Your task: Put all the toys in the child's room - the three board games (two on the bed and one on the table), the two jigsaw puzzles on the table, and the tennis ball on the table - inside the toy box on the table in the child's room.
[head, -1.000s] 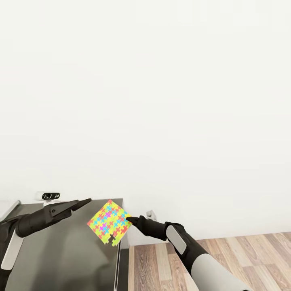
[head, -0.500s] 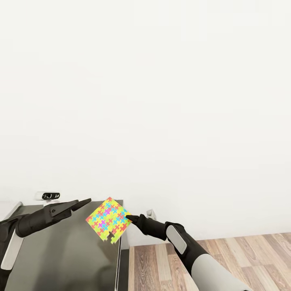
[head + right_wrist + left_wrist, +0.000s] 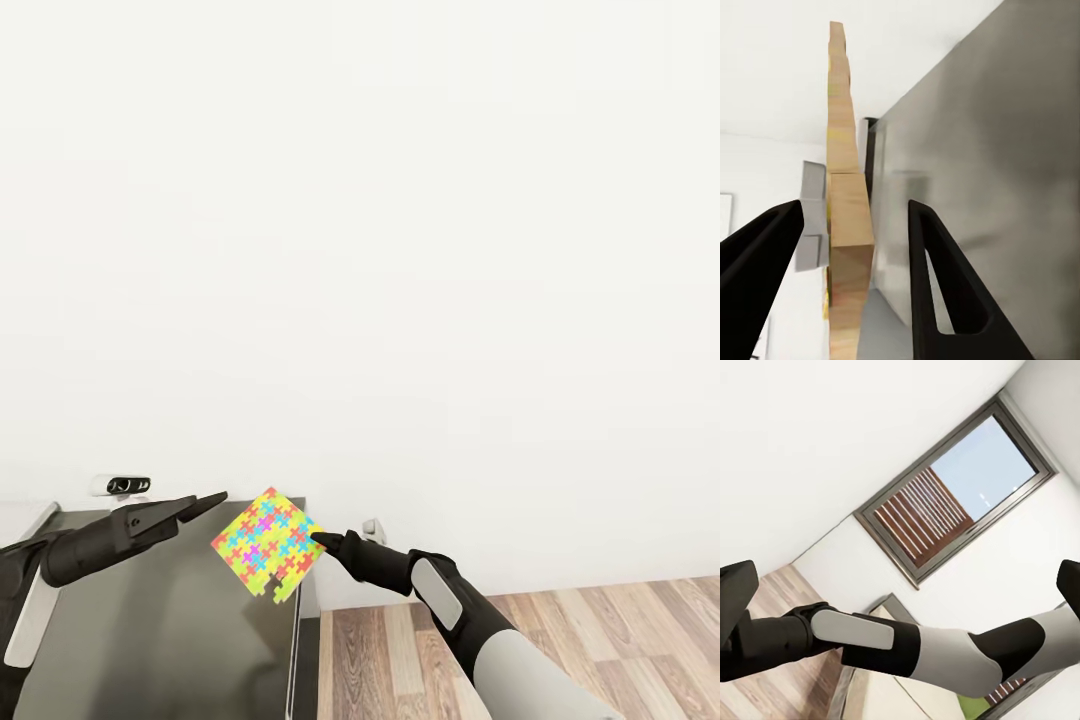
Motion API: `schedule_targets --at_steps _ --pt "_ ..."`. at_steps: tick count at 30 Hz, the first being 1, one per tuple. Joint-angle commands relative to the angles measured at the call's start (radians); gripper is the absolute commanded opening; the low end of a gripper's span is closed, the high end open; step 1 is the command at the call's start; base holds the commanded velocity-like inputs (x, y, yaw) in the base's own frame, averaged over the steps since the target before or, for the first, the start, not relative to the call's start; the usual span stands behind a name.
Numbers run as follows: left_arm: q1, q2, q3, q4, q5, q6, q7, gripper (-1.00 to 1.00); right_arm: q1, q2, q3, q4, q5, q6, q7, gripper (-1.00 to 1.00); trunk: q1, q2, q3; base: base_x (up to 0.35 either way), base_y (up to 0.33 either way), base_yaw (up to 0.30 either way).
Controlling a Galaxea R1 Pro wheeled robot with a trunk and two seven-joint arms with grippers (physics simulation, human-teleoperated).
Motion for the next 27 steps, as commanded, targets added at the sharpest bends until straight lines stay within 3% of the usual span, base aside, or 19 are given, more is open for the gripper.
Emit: schedule_targets --at_steps 1,5,27 --pt "-0.001 0.000 0.000 0.000 -0.001 0.011 -0.004 1.00 -0.001 0.000 0.001 0.000 -0.005 0.005 -0.001 -1.00 -0.004 0.006 0.002 0.000 0.000 0.000" --pt "-0.001 0.000 0.000 0.000 -0.001 0.011 -0.004 1.00 0.000 0.000 0.000 0.000 -0.005 0.006 0.000 -1.00 -0.019 0.034 0.015 0.000 0.000 0.000" --pt "0.001 0.002 0.007 0.000 0.007 0.009 -0.004 1.00 0.001 0.000 0.001 0.001 -0.005 0.000 0.000 -1.00 -0.019 0.034 0.015 -0.026 0.000 0.000"
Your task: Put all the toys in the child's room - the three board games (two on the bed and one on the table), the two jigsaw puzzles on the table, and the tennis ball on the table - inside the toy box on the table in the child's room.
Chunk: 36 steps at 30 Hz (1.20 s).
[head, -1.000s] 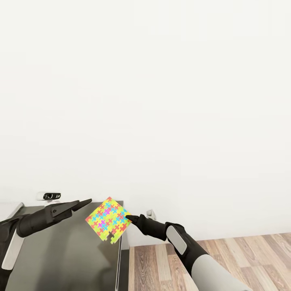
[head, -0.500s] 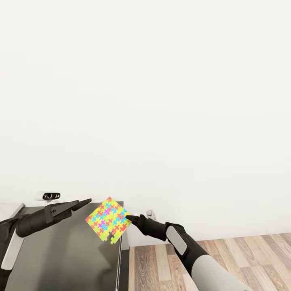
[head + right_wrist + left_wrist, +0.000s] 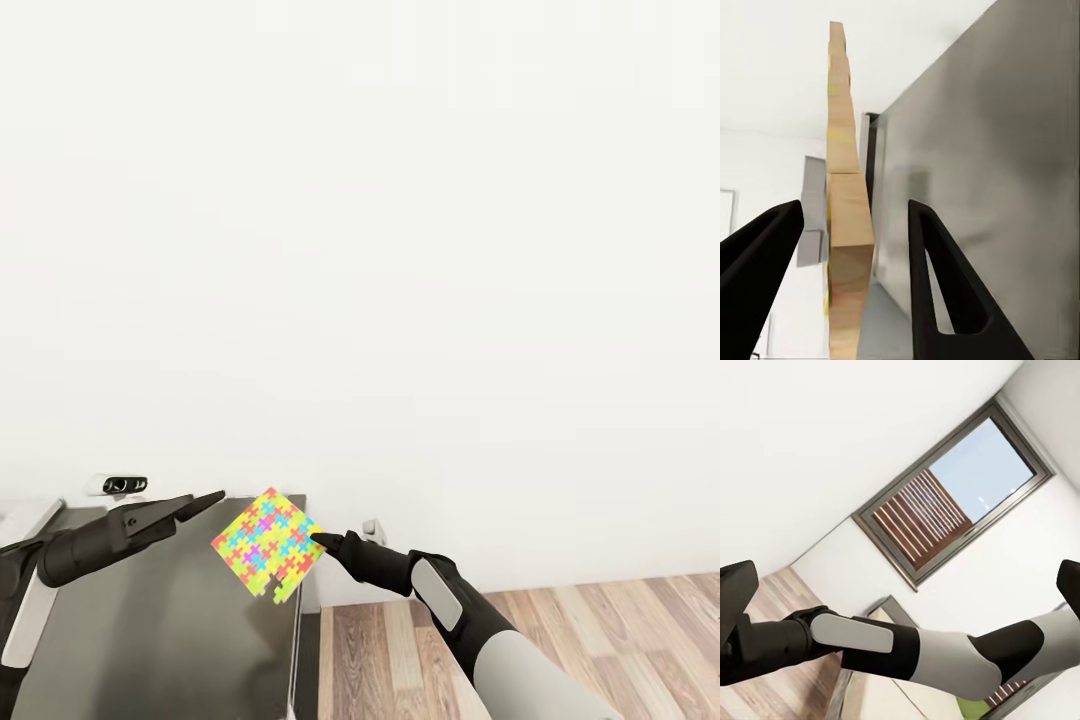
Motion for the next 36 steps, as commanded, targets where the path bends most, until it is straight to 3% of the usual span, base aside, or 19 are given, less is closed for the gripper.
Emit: schedule_targets --at_steps 1,26,36 --pt "0.000 0.000 0.000 0.000 -0.001 0.011 -0.004 1.00 -0.001 0.000 0.001 0.000 -0.005 0.005 0.000 -1.00 0.000 -0.001 -0.001 -0.261 0.000 0.000" --pt "0.000 0.001 0.000 0.000 -0.001 0.012 -0.004 1.00 -0.001 0.000 0.000 0.001 -0.005 0.005 -0.001 -1.00 0.000 -0.001 -0.001 -0.109 0.000 0.000" --pt "0.000 0.003 0.001 0.000 -0.003 0.017 -0.004 1.00 -0.001 0.000 0.000 0.001 -0.004 0.004 -0.001 -1.00 -0.039 0.069 0.030 -0.001 0.000 0.000"
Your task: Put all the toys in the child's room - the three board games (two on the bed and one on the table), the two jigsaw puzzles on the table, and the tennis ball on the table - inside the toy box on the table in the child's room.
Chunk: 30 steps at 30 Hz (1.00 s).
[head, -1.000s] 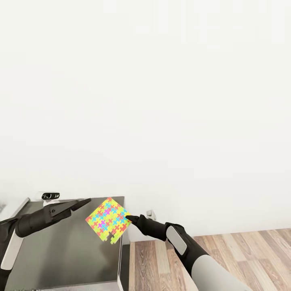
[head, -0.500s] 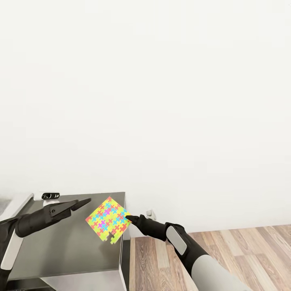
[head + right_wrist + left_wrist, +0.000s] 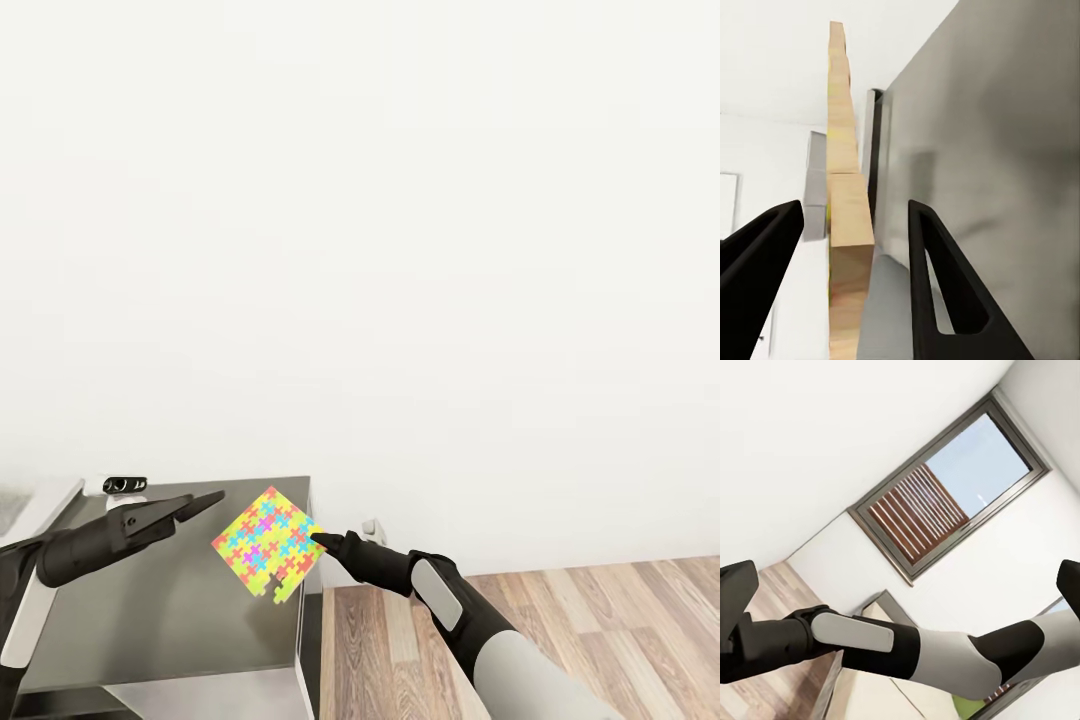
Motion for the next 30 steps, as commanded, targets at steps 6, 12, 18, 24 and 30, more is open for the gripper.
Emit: schedule_targets --at_steps 6,12,18,24,30 --pt "-0.001 0.003 0.000 0.000 -0.004 0.017 -0.004 1.00 -0.001 0.000 0.001 0.000 -0.005 0.005 0.000 -1.00 -0.023 0.041 0.018 0.000 0.000 0.000" --pt "-0.003 0.004 0.001 0.000 -0.007 0.020 -0.004 1.00 -0.001 0.000 -0.001 0.000 -0.006 0.005 0.000 -1.00 -0.046 0.083 0.036 0.000 0.000 0.000" --pt "-0.010 0.005 0.000 0.000 -0.007 0.021 -0.004 1.00 0.000 0.000 -0.002 0.000 -0.005 0.004 -0.001 -1.00 -0.069 0.125 0.055 0.000 0.000 0.000" --pt "-0.012 0.006 0.000 0.000 -0.008 0.024 -0.004 1.00 0.000 0.000 -0.030 0.000 -0.005 0.006 -0.011 -1.00 -0.092 0.167 0.074 0.000 0.000 0.000" --pt "-0.011 0.008 -0.003 -0.001 -0.009 0.024 -0.004 1.00 0.002 0.000 -0.095 0.000 -0.005 0.007 -0.014 -1.00 -0.115 0.209 0.093 0.000 0.000 0.000"
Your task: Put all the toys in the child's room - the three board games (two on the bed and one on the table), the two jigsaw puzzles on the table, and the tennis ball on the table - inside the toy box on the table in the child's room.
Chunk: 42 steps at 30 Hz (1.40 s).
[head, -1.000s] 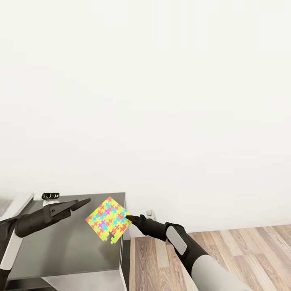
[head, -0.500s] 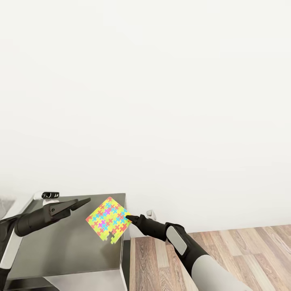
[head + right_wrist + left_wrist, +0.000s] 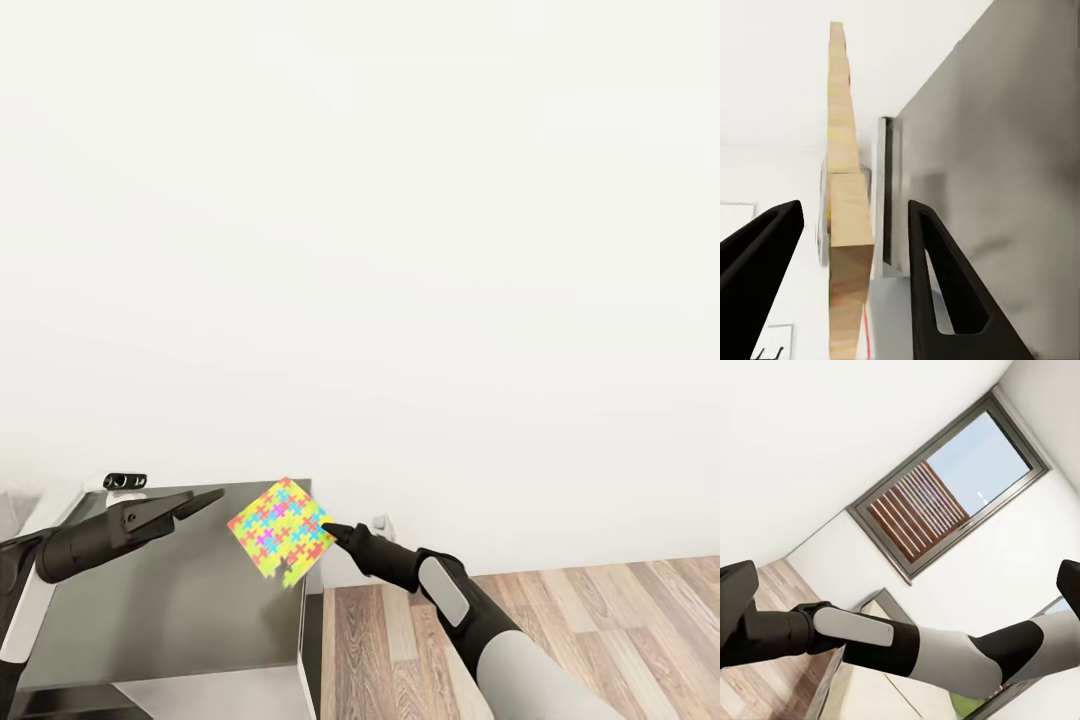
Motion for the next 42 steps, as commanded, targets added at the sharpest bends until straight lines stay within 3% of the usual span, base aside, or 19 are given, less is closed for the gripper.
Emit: schedule_targets --at_steps 1,10,15,20,27,42 --pt "-0.001 0.000 0.000 -0.001 -0.001 0.011 -0.004 1.00 0.000 0.000 -0.004 0.000 -0.005 0.006 0.000 -1.00 -0.004 0.006 0.001 0.000 0.000 0.000" --pt "-0.002 0.002 -0.005 -0.002 -0.004 0.012 -0.004 1.00 0.007 0.000 -0.036 0.000 -0.007 0.010 0.014 -1.00 -0.038 0.069 0.030 0.000 0.000 0.000" --pt "-0.002 0.025 -0.009 -0.003 -0.006 0.012 -0.004 1.00 0.011 0.000 -0.039 0.000 -0.007 0.010 0.015 -1.00 -0.057 0.104 0.045 0.000 0.000 0.000" --pt "-0.002 0.030 -0.012 -0.003 -0.007 0.012 -0.004 1.00 0.011 0.000 -0.040 0.000 -0.008 0.010 0.015 -1.00 -0.076 0.139 0.061 0.000 0.000 0.000" --pt "-0.002 0.030 -0.034 -0.003 -0.007 0.012 -0.004 1.00 0.011 0.000 -0.084 0.000 -0.007 0.010 0.044 -1.00 -0.076 0.139 0.061 0.000 0.000 0.000" --pt "-0.002 0.030 -0.036 -0.003 -0.007 0.011 -0.004 1.00 0.008 0.000 -0.092 -0.001 -0.007 0.009 0.052 -1.00 -0.076 0.139 0.061 0.000 0.000 0.000"
